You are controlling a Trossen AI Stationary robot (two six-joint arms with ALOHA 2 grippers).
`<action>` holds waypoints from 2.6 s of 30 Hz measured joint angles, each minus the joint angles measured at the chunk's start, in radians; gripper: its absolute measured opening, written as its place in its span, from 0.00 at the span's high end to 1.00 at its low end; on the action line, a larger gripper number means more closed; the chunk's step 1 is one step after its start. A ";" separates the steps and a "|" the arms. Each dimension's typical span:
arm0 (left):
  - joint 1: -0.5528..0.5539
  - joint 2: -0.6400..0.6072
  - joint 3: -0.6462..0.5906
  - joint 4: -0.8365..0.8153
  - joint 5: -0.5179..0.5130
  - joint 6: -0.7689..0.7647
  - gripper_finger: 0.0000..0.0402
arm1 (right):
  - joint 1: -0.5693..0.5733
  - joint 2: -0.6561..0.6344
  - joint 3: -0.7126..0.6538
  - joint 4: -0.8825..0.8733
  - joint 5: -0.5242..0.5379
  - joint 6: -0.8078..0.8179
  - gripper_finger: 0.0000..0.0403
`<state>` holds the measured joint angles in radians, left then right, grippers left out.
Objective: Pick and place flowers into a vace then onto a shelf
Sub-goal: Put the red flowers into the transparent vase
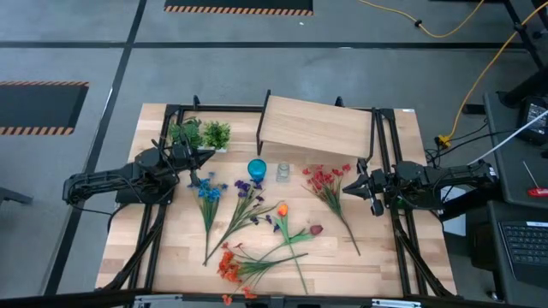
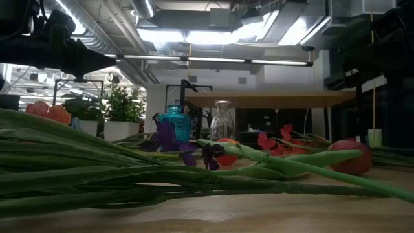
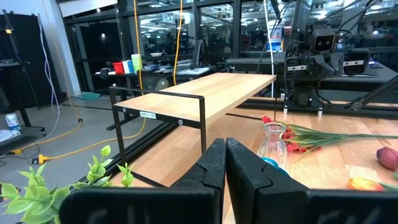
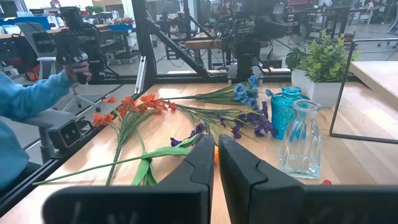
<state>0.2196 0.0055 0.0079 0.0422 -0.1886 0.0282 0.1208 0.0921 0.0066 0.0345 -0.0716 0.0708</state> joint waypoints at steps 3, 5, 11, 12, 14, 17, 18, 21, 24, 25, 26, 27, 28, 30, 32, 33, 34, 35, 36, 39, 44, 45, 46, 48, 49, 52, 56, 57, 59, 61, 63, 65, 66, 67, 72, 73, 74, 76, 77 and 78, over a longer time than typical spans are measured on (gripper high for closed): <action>0.000 0.000 0.000 0.000 0.000 0.000 0.99 | 0.000 0.000 0.000 0.000 0.000 0.000 0.93; 0.000 0.000 0.000 0.000 0.000 0.000 0.98 | 0.000 0.000 0.000 0.000 0.000 0.000 0.93; 0.000 0.000 0.000 0.026 0.001 0.053 0.98 | 0.000 0.000 0.000 0.025 0.000 0.002 0.93; 0.000 0.000 0.000 0.032 0.010 0.065 0.99 | 0.000 0.000 0.000 0.037 0.000 0.009 0.93; 0.000 0.000 0.000 0.042 0.050 0.068 0.99 | 0.000 0.000 0.000 0.072 0.000 0.031 0.93; 0.000 0.000 0.000 0.044 0.148 0.062 0.99 | 0.000 0.000 0.000 0.083 0.000 0.026 0.93; 0.000 0.000 0.000 0.044 0.181 0.062 0.99 | 0.000 0.001 0.000 0.083 0.000 0.025 0.93; 0.000 0.000 0.000 0.058 0.225 0.062 0.99 | 0.000 0.011 0.000 0.084 0.001 0.027 0.97; 0.000 0.013 0.000 0.069 0.224 0.063 1.00 | 0.000 0.031 0.000 0.099 0.025 0.029 0.99; 0.000 0.021 0.000 0.073 0.224 0.061 1.00 | 0.000 0.040 0.000 0.105 0.044 0.029 0.99; 0.000 0.032 0.000 0.077 0.224 0.058 0.99 | 0.000 0.050 0.000 0.109 0.059 0.029 0.98; -0.002 0.046 0.000 0.080 0.223 0.051 0.99 | 0.000 0.061 0.000 0.113 0.072 0.028 0.98; -0.003 0.063 0.000 0.087 0.219 0.046 0.99 | 0.000 0.073 0.000 0.115 0.078 0.028 0.99; -0.004 0.103 0.000 0.115 0.216 0.039 1.00 | 0.000 0.098 0.000 0.142 0.078 0.027 0.99; -0.004 0.152 0.001 0.141 0.212 0.037 1.00 | 0.000 0.123 0.000 0.171 0.078 0.026 0.99; -0.004 0.177 0.006 0.146 0.206 0.036 1.00 | 0.000 0.136 0.000 0.187 0.078 0.026 0.99; -0.004 0.203 0.014 0.150 0.200 0.031 1.00 | 0.000 0.147 0.000 0.203 0.079 0.025 0.99; -0.004 0.230 0.024 0.158 0.193 0.025 0.99 | 0.000 0.158 0.002 0.211 0.078 0.024 0.99; -0.004 0.257 0.034 0.171 0.186 0.017 0.99 | 0.000 0.171 0.009 0.209 0.079 0.023 0.99; -0.004 0.341 0.061 0.172 0.180 0.011 0.99 | 0.000 0.209 0.034 0.211 0.079 0.023 0.99; -0.004 0.467 0.113 0.174 0.180 0.030 0.99 | 0.000 0.279 0.077 0.210 0.109 0.022 1.00; -0.004 0.488 0.122 0.174 0.180 0.038 0.99 | 0.000 0.294 0.085 0.210 0.116 0.022 1.00; -0.004 0.507 0.130 0.173 0.180 0.047 0.99 | 0.000 0.311 0.093 0.210 0.118 0.022 1.00; -0.005 0.539 0.140 0.172 0.183 0.060 0.99 | 0.000 0.344 0.106 0.209 0.119 0.022 1.00; -0.009 0.552 0.144 0.173 0.191 0.061 0.99 | 0.001 0.362 0.112 0.208 0.118 0.022 1.00; -0.046 0.585 0.151 0.172 0.212 0.062 1.00 | 0.001 0.420 0.143 0.174 0.115 0.030 1.00; -0.143 0.618 0.154 0.208 0.130 0.064 1.00 | 0.006 0.493 0.239 0.030 0.115 0.057 1.00; -0.172 0.625 0.154 0.228 0.090 0.065 1.00 | 0.013 0.512 0.272 -0.010 0.115 0.061 1.00; -0.232 0.645 0.155 0.271 0.012 0.064 1.00 | 0.031 0.545 0.336 -0.103 0.115 0.078 1.00; -0.294 0.665 0.155 0.296 -0.046 0.054 1.00 | 0.055 0.578 0.393 -0.188 0.116 0.099 1.00; -0.354 0.686 0.155 0.320 -0.100 0.015 1.00 | 0.086 0.610 0.437 -0.245 0.127 0.133 1.00; -0.413 0.711 0.155 0.351 -0.164 -0.014 0.99 | 0.121 0.640 0.468 -0.291 0.151 0.161 1.00; -0.440 0.725 0.157 0.360 -0.195 -0.015 1.00 | 0.139 0.656 0.479 -0.310 0.167 0.173 1.00; -0.468 0.739 0.166 0.355 -0.225 -0.015 1.00 | 0.157 0.669 0.486 -0.319 0.186 0.186 1.00; -0.575 0.846 0.259 0.335 -0.315 -0.030 0.99 | 0.246 0.732 0.513 -0.329 0.240 0.253 1.00; -0.589 0.871 0.283 0.322 -0.315 -0.025 0.99 | 0.262 0.744 0.518 -0.329 0.250 0.268 1.00; -0.602 0.896 0.307 0.307 -0.316 -0.025 0.99 | 0.278 0.754 0.523 -0.329 0.261 0.281 1.00; -0.621 0.946 0.353 0.281 -0.339 -0.036 1.00 | 0.308 0.775 0.536 -0.338 0.289 0.307 1.00; -0.630 0.972 0.374 0.259 -0.353 -0.048 1.00 | 0.322 0.785 0.543 -0.348 0.306 0.322 1.00; -0.637 0.997 0.394 0.233 -0.365 -0.063 1.00 | 0.336 0.795 0.551 -0.361 0.320 0.340 1.00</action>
<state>-0.4174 1.0027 0.4020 0.2750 -0.5539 -0.0343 0.4571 0.8875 0.5572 -0.3264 0.2481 0.4106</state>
